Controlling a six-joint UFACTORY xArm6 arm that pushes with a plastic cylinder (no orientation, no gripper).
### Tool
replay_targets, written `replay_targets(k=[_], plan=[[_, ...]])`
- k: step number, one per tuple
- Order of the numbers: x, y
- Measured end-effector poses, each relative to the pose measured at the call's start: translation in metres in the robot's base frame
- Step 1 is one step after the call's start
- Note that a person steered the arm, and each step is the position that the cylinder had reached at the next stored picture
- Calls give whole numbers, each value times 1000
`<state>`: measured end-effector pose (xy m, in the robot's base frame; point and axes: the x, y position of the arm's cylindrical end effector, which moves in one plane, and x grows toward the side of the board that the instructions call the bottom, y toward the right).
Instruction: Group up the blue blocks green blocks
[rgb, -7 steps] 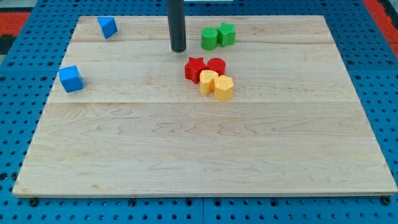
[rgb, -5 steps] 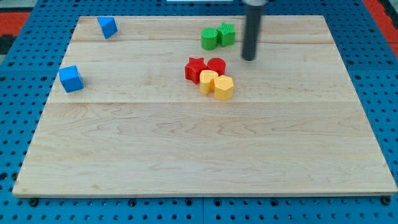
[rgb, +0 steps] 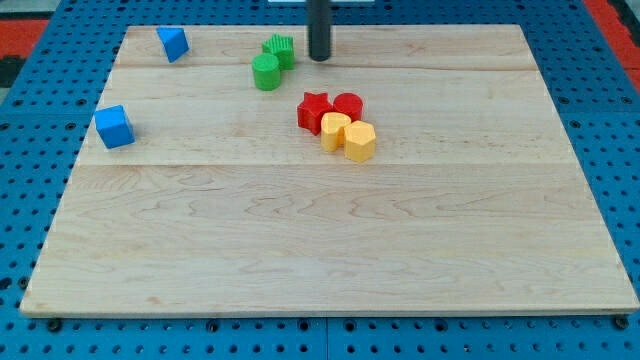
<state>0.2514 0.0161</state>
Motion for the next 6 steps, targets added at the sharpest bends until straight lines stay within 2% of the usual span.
replay_targets(k=[1, 2, 3, 4, 5, 6], plan=[[57, -23], [99, -134], [185, -176], [220, -260], [165, -294], [122, -263]])
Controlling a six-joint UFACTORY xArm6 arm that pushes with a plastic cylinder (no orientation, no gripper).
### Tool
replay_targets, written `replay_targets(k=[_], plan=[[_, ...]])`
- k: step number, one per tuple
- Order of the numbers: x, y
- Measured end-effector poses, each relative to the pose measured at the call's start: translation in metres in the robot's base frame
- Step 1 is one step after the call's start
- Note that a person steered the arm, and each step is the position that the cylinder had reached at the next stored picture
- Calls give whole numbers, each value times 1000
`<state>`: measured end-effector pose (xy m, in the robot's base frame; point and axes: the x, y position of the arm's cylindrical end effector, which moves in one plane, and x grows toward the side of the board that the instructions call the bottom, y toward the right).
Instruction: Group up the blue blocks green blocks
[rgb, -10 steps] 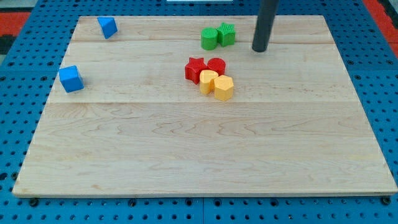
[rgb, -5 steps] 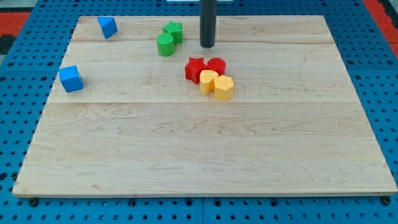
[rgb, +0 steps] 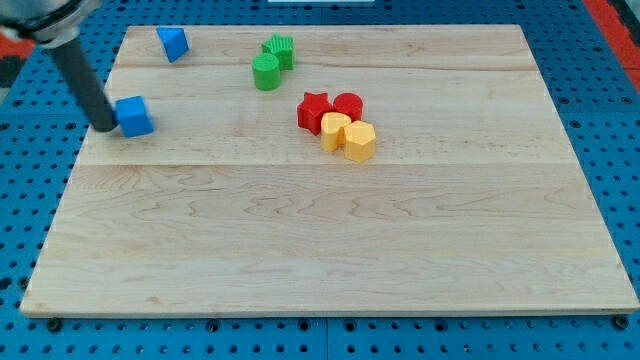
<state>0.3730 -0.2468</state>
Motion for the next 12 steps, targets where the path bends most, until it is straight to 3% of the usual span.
replay_targets(k=[1, 2, 4, 5, 6, 7, 8, 9, 11, 12], plan=[[-16, 54], [-4, 67], [-30, 123], [-46, 114], [-66, 42], [-121, -7], [-156, -6], [-132, 57], [-98, 128], [-98, 88]])
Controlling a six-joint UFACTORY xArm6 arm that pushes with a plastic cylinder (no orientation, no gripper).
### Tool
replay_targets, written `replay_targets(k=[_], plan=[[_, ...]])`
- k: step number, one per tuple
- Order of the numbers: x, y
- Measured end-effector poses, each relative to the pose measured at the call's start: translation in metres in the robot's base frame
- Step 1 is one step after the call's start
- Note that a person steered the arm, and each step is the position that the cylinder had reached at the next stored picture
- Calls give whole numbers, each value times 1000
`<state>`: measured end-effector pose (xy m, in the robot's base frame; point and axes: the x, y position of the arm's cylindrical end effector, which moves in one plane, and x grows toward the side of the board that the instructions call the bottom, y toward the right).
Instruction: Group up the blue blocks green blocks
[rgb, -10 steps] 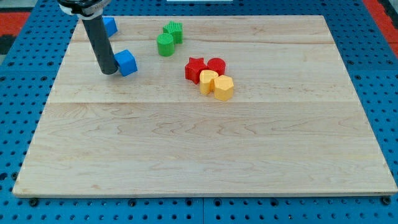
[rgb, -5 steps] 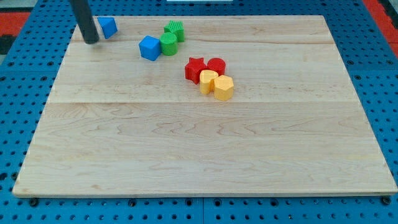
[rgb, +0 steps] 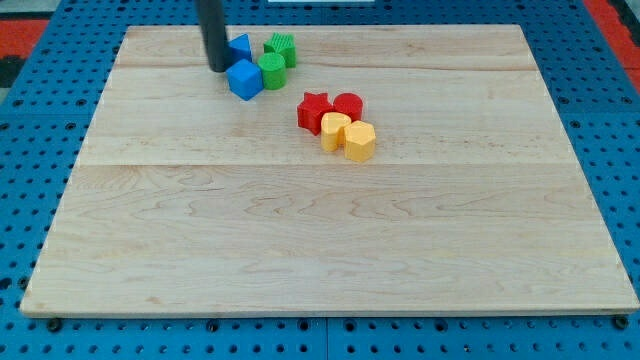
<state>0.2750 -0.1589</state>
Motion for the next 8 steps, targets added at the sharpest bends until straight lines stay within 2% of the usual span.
replay_targets(k=[1, 2, 3, 5, 6, 7, 8], plan=[[6, -53], [78, -18], [74, 30], [35, 33], [25, 21], [-5, -34], [-38, -27]])
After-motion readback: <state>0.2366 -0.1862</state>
